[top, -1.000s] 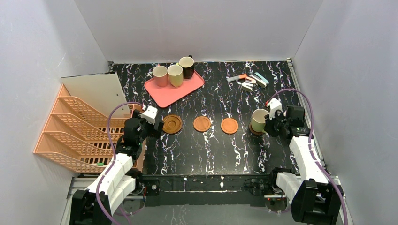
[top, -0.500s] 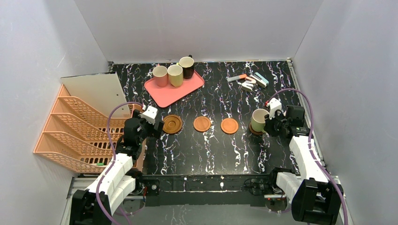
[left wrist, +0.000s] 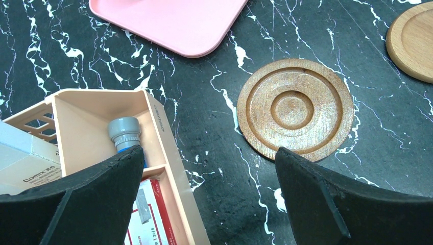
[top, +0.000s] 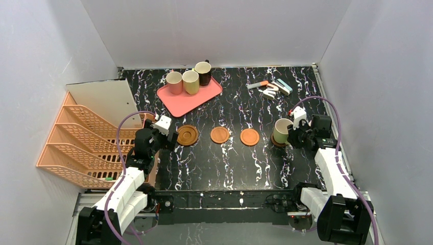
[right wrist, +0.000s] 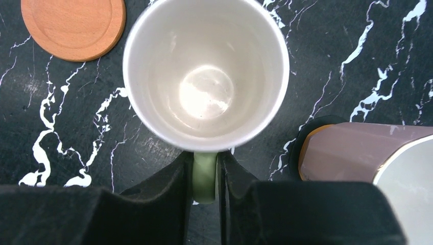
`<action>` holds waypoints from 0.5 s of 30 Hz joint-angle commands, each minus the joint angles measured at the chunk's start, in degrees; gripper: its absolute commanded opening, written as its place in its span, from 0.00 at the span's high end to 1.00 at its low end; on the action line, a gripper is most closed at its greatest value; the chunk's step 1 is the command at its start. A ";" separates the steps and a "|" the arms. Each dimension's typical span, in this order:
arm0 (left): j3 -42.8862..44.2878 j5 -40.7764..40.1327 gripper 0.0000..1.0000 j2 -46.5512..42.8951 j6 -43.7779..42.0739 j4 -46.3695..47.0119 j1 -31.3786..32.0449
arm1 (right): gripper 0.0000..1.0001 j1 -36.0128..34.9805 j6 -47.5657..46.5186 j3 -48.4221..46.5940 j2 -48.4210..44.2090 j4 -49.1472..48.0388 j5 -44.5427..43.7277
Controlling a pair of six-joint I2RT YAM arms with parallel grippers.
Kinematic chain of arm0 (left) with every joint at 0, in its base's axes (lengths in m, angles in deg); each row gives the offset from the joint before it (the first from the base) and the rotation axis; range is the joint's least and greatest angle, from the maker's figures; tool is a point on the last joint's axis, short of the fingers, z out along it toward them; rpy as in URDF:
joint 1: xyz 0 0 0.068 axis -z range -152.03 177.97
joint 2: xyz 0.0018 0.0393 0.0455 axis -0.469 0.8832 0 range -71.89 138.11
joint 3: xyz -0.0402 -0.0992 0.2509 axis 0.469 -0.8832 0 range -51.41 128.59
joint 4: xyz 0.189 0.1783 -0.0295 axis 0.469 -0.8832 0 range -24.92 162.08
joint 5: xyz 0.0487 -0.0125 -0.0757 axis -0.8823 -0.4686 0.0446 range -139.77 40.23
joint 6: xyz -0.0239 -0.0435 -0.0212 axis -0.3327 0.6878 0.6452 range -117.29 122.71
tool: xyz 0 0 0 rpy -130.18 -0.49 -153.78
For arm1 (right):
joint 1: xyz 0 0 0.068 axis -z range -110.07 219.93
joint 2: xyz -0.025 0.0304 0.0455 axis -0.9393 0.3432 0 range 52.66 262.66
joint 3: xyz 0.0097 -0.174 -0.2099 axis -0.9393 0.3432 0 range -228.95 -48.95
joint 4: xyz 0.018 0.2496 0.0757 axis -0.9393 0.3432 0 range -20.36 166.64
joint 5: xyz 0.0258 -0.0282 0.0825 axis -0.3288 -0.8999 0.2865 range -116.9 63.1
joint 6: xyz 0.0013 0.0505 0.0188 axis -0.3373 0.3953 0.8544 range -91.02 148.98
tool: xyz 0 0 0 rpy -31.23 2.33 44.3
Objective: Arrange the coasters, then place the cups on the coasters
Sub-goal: Place the cup on the coaster.
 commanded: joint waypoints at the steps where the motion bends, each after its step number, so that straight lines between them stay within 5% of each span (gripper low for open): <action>1: -0.43 -0.39 0.02 -0.99 -0.29 0.98 -0.40 | 0.67 0.29 -0.52 -1.26 -1.52 -3.77 0.43; 15: -0.44 -0.51 0.02 -0.95 -0.29 1.03 -0.40 | 0.54 0.27 -0.45 -3.43 -4.06 -1.20 0.28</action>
